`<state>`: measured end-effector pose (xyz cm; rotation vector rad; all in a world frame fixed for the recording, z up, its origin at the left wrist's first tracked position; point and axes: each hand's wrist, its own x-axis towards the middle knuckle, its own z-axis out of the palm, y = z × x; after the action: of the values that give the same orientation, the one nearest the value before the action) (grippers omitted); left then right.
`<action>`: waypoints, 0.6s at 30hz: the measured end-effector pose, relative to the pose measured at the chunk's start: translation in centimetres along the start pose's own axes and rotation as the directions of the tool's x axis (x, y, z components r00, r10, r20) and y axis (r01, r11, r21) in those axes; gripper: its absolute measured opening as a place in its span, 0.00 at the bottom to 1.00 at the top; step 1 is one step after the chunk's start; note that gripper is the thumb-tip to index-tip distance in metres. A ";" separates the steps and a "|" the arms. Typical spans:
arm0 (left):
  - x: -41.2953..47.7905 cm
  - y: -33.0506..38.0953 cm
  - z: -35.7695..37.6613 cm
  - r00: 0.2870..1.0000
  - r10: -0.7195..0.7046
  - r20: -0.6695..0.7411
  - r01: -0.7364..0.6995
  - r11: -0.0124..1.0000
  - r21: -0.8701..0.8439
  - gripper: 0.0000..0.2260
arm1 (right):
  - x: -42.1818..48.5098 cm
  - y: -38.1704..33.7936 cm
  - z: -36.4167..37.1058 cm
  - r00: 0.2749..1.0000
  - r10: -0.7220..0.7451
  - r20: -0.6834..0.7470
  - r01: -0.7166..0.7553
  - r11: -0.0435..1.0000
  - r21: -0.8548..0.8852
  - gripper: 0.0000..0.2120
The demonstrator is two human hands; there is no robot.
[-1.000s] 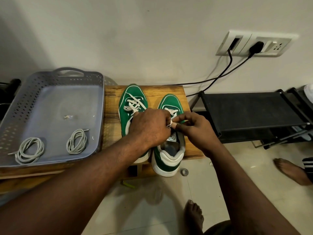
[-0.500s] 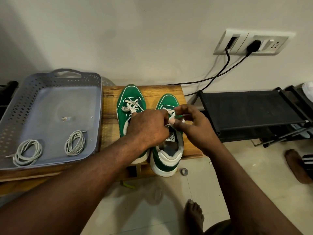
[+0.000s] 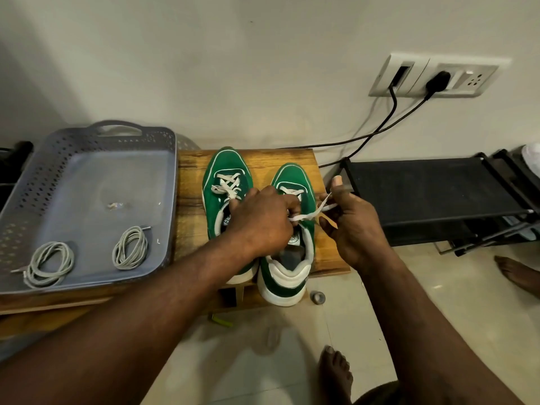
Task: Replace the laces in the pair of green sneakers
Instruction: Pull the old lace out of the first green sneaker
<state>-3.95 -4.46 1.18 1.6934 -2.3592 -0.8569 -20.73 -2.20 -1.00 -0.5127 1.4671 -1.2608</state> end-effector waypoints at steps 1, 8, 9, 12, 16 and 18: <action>0.0 0.1 -0.3 0.999 -0.026 0.030 0.031 0.985 -0.170 0.14 | 0.1 0.0 0.2 1.000 -0.018 -0.011 0.018 1.000 -0.008 0.13; 1.1 -0.7 -4.8 0.963 -0.245 -0.107 -0.115 -0.015 -0.993 0.14 | 0.6 0.7 0.0 0.984 0.090 -0.151 -0.065 0.984 0.166 0.12; 1.5 -1.3 -4.9 0.936 -0.327 -0.130 -0.158 -0.060 -0.986 0.14 | 0.6 0.7 0.1 0.983 0.096 -0.155 -0.066 0.980 0.187 0.11; 2.5 -2.9 -4.6 0.845 -0.503 -0.179 -0.126 0.139 -0.982 0.18 | 0.7 0.5 0.4 0.977 0.086 -0.193 -0.048 0.979 0.196 0.08; 2.4 -2.7 -3.1 0.813 -0.459 -0.359 0.162 0.770 -0.618 0.34 | 0.8 1.4 0.1 0.973 -0.115 -0.198 0.046 0.947 -0.319 0.10; 1.6 -1.8 -2.5 0.816 -0.323 -0.479 0.110 0.900 -0.421 0.34 | 0.7 1.7 0.0 0.938 -0.307 -0.160 0.145 0.769 -0.623 0.21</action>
<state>-2.04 -7.21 2.03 1.7655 -1.5366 -0.6816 -20.47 -2.24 -2.82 -1.0126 2.0947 -1.0419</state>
